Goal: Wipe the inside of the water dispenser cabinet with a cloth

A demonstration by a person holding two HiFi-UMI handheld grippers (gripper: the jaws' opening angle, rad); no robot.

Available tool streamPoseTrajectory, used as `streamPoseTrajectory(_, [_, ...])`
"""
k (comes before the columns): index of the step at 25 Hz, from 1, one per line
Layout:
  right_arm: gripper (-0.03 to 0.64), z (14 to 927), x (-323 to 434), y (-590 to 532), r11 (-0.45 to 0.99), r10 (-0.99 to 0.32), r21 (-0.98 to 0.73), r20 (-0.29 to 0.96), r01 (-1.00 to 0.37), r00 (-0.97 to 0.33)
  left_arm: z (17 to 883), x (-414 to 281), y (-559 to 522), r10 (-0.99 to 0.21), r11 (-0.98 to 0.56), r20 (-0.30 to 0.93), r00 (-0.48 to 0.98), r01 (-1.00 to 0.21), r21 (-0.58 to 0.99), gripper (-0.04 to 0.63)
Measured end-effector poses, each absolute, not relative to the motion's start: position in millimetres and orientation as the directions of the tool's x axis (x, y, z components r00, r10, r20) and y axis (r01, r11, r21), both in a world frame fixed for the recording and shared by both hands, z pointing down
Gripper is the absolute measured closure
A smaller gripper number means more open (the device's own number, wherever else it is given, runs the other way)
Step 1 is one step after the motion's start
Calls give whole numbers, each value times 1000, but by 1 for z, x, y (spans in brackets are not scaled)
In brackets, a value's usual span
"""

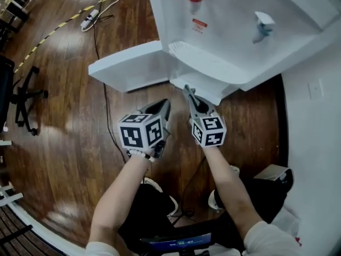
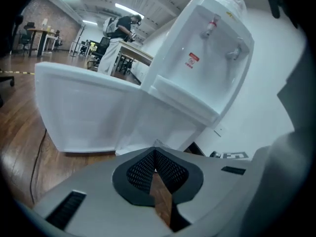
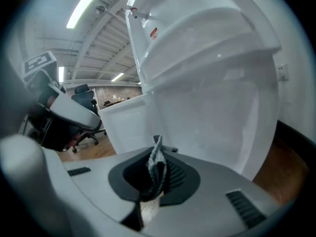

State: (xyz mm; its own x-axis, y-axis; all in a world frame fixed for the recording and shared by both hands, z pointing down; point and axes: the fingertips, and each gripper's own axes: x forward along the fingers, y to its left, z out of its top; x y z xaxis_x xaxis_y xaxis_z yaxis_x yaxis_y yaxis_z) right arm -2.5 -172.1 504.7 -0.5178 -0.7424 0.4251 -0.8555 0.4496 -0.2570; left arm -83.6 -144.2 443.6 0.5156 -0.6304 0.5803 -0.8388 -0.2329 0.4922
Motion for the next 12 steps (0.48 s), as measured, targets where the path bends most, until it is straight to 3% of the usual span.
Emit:
streamPoseTrajectory(9, [580,557,-4,-226,390,-846,-277,268,-878,-461,485,-87,-217,-683,-217,540,492,-842,494,606])
streamPoseTrajectory(12, [578,544,5,-242,379,-877,-241,216,-893,-430,486,-83,-222,-685,-267,564,461,-879,395,606])
